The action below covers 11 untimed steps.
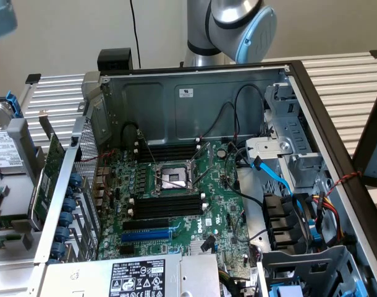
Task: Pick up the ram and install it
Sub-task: 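Pick up the ram and move it above insertion slot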
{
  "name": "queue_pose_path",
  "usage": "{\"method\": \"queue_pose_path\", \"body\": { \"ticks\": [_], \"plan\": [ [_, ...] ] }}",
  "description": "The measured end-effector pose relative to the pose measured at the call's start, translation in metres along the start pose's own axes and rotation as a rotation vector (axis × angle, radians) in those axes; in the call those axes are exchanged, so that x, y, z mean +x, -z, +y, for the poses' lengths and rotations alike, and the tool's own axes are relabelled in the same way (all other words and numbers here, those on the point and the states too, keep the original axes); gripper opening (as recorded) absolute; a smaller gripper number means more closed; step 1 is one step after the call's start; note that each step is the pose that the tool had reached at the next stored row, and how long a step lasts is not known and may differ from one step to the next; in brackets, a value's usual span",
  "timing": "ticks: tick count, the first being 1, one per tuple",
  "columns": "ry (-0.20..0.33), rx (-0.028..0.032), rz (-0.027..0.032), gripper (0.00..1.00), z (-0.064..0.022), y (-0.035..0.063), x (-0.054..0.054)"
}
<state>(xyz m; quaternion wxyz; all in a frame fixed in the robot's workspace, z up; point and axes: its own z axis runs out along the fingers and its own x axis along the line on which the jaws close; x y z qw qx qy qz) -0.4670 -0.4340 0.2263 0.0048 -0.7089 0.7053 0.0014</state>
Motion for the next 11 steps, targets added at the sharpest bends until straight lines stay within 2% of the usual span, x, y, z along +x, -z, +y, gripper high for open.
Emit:
{"method": "queue_pose_path", "body": {
  "ticks": [11],
  "plan": [
    [0.000, 0.0000, -0.0010, 0.42, -0.0025, -0.0201, 0.000]
  ]
}}
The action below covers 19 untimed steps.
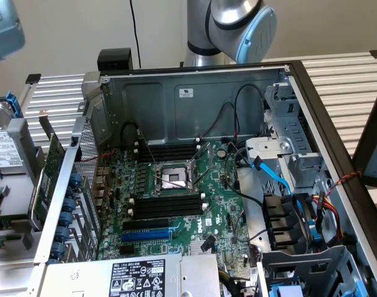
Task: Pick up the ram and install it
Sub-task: 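Pick up the ram and move it above insertion slot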
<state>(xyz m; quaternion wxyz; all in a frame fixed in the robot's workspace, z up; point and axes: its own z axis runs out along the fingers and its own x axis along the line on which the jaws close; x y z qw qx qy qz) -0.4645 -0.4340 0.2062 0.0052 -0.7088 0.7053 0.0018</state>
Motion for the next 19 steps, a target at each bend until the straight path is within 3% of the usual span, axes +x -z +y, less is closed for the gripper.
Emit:
{"method": "queue_pose_path", "body": {
  "ticks": [6, 9, 12, 14, 19],
  "plan": [
    [0.000, -0.0004, 0.0001, 0.42, 0.0000, -0.0054, 0.000],
    [0.000, -0.0001, 0.0000, 0.34, 0.0000, -0.0062, 0.000],
    [0.000, -0.0001, 0.0000, 0.16, 0.0000, -0.0062, 0.000],
    [0.000, 0.0002, -0.0002, 0.12, -0.0001, -0.0014, 0.000],
    [-0.001, -0.0001, 0.0002, 0.12, -0.0001, 0.0214, 0.000]
  ]
}}
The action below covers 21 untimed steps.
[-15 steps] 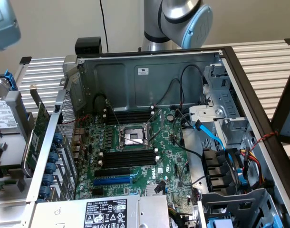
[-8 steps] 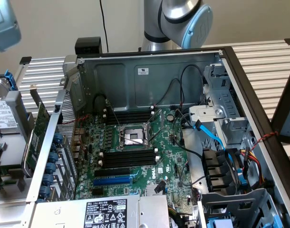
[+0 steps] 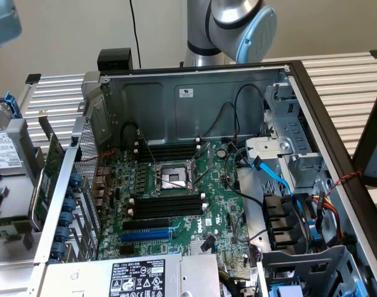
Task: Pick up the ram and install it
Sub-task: 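Pick up the ram and move it above insertion slot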
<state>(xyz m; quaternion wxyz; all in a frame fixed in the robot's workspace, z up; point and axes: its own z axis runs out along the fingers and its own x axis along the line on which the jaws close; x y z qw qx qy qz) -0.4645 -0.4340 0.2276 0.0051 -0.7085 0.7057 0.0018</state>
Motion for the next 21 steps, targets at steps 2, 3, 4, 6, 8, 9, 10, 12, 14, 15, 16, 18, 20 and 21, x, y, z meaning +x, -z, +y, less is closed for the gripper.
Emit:
{"method": "queue_pose_path", "body": {
  "ticks": [2, 3, 4, 6, 8, 9, 10, 12, 14, 15, 16, 18, 20, 21],
  "plan": [
    [0.000, 0.0000, 0.0002, 0.12, -0.0001, 0.0091, 0.000],
    [0.000, 0.0001, 0.0002, 0.12, -0.0001, 0.0138, 0.000],
    [0.000, 0.0001, 0.0003, 0.12, -0.0001, 0.0184, 0.000],
    [0.000, 0.0001, 0.0005, 0.12, -0.0002, 0.0274, 0.000],
    [0.000, 0.0001, 0.0007, 0.12, -0.0014, 0.0364, 0.000],
    [0.000, 0.0002, 0.0008, 0.12, -0.0029, 0.0409, 0.000],
    [0.000, 0.0001, 0.0010, 0.12, -0.0051, 0.0454, 0.000],
    [0.000, 0.0002, 0.0010, 0.12, -0.0109, 0.0545, 0.000],
    [0.000, 0.0001, 0.0011, 0.12, -0.0177, 0.0638, -0.001],
    [0.000, 0.0000, 0.0012, 0.12, -0.0215, 0.0684, -0.001],
    [0.000, 0.0001, 0.0010, 0.12, -0.0252, 0.0727, -0.001],
    [0.000, -0.0001, 0.0011, 0.12, -0.0329, 0.0817, 0.000],
    [0.000, -0.0002, 0.0011, 0.12, -0.0408, 0.0908, 0.000],
    [0.000, -0.0001, 0.0011, 0.12, -0.0448, 0.0954, 0.000]
  ]
}}
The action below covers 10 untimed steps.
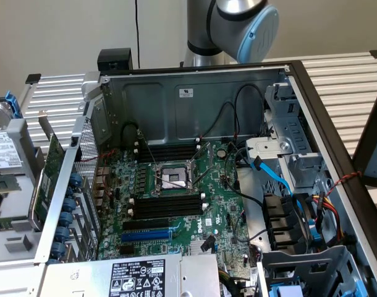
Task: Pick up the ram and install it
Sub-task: 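Pick up the ram and move it above insertion slot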
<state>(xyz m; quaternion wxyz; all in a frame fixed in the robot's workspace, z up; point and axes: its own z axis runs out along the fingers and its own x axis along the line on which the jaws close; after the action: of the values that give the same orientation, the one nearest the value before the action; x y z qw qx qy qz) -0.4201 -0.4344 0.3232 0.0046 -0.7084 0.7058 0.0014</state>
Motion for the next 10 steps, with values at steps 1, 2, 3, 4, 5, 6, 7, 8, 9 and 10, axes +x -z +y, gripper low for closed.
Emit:
{"method": "queue_pose_path", "body": {
  "ticks": [1, 2, 3, 4, 5, 6, 7, 8, 9, 10],
  "plan": [
    [0.000, -0.0001, 0.0000, 0.12, -0.0040, 0.0046, 0.000],
    [0.000, -0.0001, 0.0000, 0.12, -0.0078, 0.0091, 0.000],
    [0.000, -0.0001, 0.0000, 0.12, -0.0117, 0.0136, 0.000],
    [0.000, -0.0003, 0.0001, 0.12, -0.0156, 0.0182, 0.000],
    [0.000, -0.0004, 0.0002, 0.12, -0.0195, 0.0227, 0.000],
    [0.000, -0.0001, 0.0000, 0.12, -0.0236, 0.0272, 0.000],
    [0.000, -0.0001, 0.0000, 0.12, -0.0275, 0.0316, 0.000],
    [0.000, -0.0002, 0.0000, 0.12, -0.0315, 0.0362, 0.000],
    [0.000, -0.0002, 0.0000, 0.12, -0.0355, 0.0409, 0.000],
    [0.000, -0.0002, 0.0000, 0.12, -0.0393, 0.0452, 0.000]
  ]
}}
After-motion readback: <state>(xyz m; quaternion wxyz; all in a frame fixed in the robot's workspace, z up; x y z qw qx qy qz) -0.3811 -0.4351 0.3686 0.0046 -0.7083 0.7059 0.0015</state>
